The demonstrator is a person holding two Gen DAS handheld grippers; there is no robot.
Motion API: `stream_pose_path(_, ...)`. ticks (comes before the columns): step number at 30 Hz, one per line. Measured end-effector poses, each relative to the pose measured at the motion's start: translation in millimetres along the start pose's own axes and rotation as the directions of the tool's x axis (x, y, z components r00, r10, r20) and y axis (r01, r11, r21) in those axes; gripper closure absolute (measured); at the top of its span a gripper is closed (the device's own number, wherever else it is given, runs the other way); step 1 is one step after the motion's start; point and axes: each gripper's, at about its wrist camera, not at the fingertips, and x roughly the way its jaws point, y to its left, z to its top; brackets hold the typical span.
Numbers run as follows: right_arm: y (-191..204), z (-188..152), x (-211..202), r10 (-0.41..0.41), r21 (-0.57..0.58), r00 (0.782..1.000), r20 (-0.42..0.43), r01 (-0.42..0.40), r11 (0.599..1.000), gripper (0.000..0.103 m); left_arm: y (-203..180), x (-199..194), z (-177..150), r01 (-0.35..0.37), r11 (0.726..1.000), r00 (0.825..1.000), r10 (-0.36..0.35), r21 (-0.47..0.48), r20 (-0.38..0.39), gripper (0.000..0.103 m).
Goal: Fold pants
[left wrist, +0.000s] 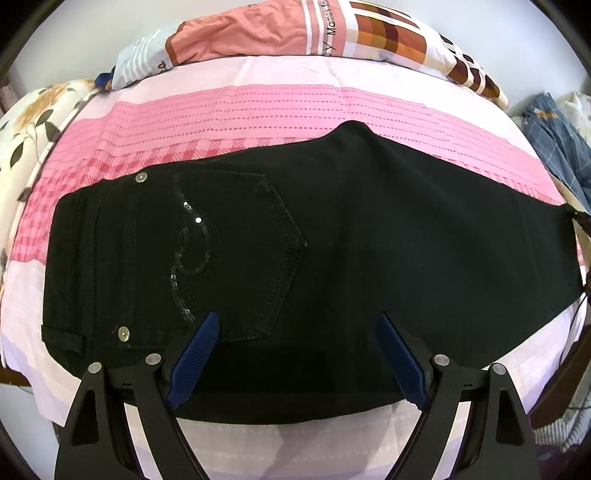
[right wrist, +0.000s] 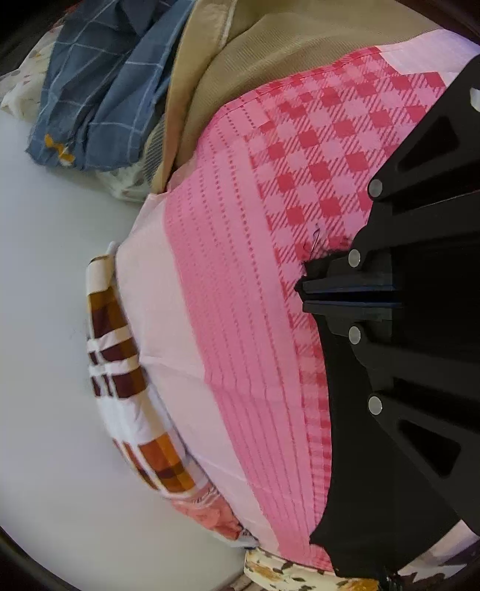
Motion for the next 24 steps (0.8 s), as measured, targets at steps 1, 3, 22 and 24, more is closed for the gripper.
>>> stream_pose_path(1, -1.1, -1.4, 2.7, 0.002, 0.005, 1.0, -0.004, -0.002, 1.0, 0.1, -0.6, 0.2, -0.4, -0.002, 1.0, 1.0, 0.002, 0.002, -0.001, 0.016)
stream_pose_path(3, -4.7, -3.6, 7.5, -0.017, 0.011, 1.0, -0.004, 0.018, 1.0, 0.101, -1.5, 0.1, -1.3, -0.003, 1.0, 1.0, 0.003, 0.008, 0.002, 0.016)
stream_pose_path(22, -83.6, -127.2, -114.3, 0.178, 0.453, 0.97, 0.168, -0.236, 0.859, 0.059, -9.0, -8.2, -1.1, 0.058, 0.998, 0.998, -0.058, 0.02, 0.038, 0.016)
stream_pose_path(24, -74.7, -146.6, -106.1, 0.168, 0.463, 0.975, 0.144, -0.217, 0.859, 0.058, -12.0, -7.3, -1.7, 0.069, 0.997, 0.997, -0.07, 0.023, 0.031, 0.016)
